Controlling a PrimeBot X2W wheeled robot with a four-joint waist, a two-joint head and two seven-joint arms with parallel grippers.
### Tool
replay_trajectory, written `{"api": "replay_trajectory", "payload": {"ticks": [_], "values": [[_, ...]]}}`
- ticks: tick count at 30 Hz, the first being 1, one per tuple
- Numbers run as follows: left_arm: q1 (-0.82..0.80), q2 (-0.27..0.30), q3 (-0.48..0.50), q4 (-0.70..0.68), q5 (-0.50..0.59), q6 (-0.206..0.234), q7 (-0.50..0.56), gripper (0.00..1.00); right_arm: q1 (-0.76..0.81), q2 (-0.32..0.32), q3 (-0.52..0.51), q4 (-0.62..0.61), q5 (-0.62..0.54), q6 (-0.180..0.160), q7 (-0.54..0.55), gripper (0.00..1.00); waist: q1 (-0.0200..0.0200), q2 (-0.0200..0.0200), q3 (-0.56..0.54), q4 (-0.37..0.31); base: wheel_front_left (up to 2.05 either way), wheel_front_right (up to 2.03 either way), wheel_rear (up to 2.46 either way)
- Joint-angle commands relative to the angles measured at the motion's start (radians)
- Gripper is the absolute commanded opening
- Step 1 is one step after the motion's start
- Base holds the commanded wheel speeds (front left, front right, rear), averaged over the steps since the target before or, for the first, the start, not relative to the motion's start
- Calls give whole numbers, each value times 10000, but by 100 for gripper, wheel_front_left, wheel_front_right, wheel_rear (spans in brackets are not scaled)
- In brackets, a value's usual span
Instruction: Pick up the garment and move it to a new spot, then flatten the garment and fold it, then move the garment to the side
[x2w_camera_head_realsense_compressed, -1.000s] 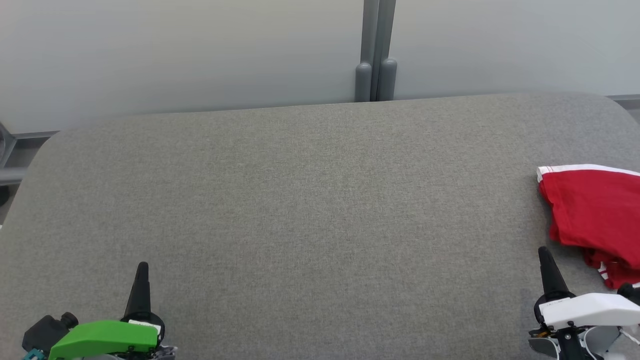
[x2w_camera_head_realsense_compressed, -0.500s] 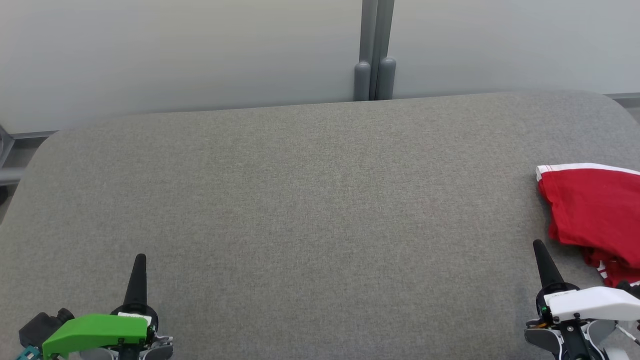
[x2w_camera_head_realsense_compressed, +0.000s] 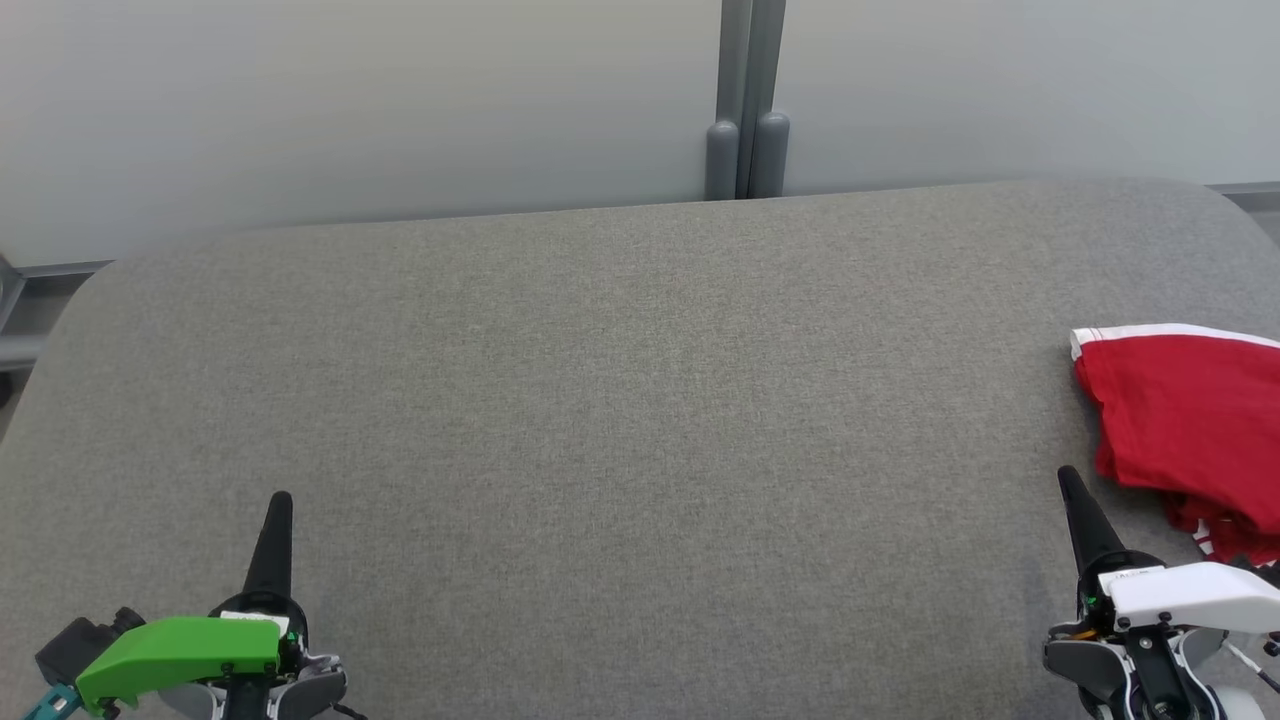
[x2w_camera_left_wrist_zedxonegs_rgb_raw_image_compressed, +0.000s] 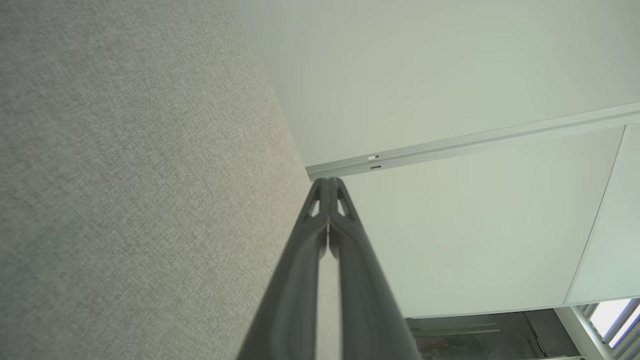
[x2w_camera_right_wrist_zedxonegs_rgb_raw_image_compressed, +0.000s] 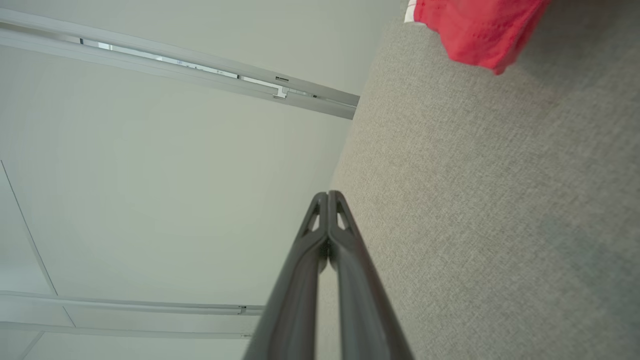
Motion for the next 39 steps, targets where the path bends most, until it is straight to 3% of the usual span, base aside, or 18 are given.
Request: {"api": "replay_trajectory", "payload": {"ticks": [1,31,39], "values": [[-229,-2,63,-103,-230,-23,51,0,-197,-61,18,-77,239,6,73,0,0,0,2,-2,0,0,0],[-499,-130,318,-184,-2149,-31,636,0,-465,-89,148,-46,2911,5,677,0,0,0,58,-71,0,0,0],[-522,-135,330,-190,-2165,-32,634,0,-486,-89,152,-44,3009,4,690,0,0,0,61,-75,0,0,0]]}}
